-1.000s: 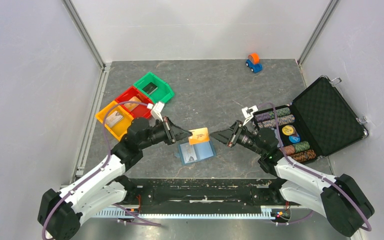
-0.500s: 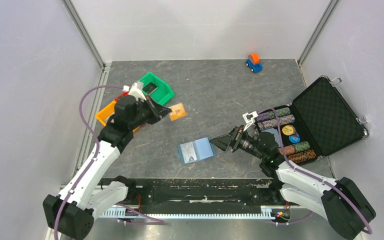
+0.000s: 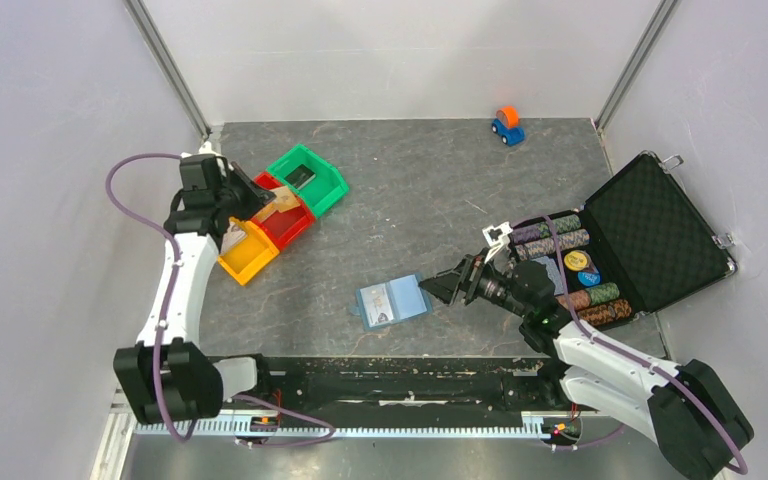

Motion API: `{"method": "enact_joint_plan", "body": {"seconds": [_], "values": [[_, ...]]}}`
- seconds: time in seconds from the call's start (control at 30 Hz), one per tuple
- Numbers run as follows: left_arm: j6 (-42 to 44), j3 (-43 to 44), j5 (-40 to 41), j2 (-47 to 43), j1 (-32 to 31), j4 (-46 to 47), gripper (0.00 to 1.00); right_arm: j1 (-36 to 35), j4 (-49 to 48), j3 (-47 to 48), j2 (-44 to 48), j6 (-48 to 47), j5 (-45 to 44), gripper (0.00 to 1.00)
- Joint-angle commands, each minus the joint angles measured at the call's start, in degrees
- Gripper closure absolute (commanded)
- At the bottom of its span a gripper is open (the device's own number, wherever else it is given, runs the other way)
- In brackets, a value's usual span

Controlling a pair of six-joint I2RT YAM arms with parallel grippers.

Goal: Take the credit cards out of the card holder
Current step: Place the credit card in the storage box.

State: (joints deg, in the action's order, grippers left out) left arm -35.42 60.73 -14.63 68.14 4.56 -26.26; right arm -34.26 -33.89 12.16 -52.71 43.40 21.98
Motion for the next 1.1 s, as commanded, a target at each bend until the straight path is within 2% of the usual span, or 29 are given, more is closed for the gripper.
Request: {"method": "enact_joint_plan", "body": {"seconds": [0.0, 0.33, 0.57, 0.83, 1.07], "values": [[4.13, 4.31, 0.34, 4.51, 3.12, -1.17, 0.98, 0.25, 0.06, 3.45, -0.18, -2.34, -0.05, 0.02], [4.58, 7.53, 5.04, 13.7, 4.69, 0.01, 0.98, 0.27, -0.2, 3.76, 0.31, -2.07, 0.2, 0.02], [2.29, 9.78, 4.59, 20.8, 8.54, 2.52, 0.98, 0.24, 1.28, 3.88, 1.18, -2.61, 0.22, 0.02], [0.67, 13.1, 4.08, 28.03, 8.8, 4.87, 0.98, 0.25, 3.0, 4.33, 1.83, -3.31, -1.17, 0.02], [1.03, 15.25, 5.55, 31.0, 8.8, 6.29, 0.98, 0.24, 3.43, 5.24, 1.21, -3.23, -1.33, 0.02]]}}
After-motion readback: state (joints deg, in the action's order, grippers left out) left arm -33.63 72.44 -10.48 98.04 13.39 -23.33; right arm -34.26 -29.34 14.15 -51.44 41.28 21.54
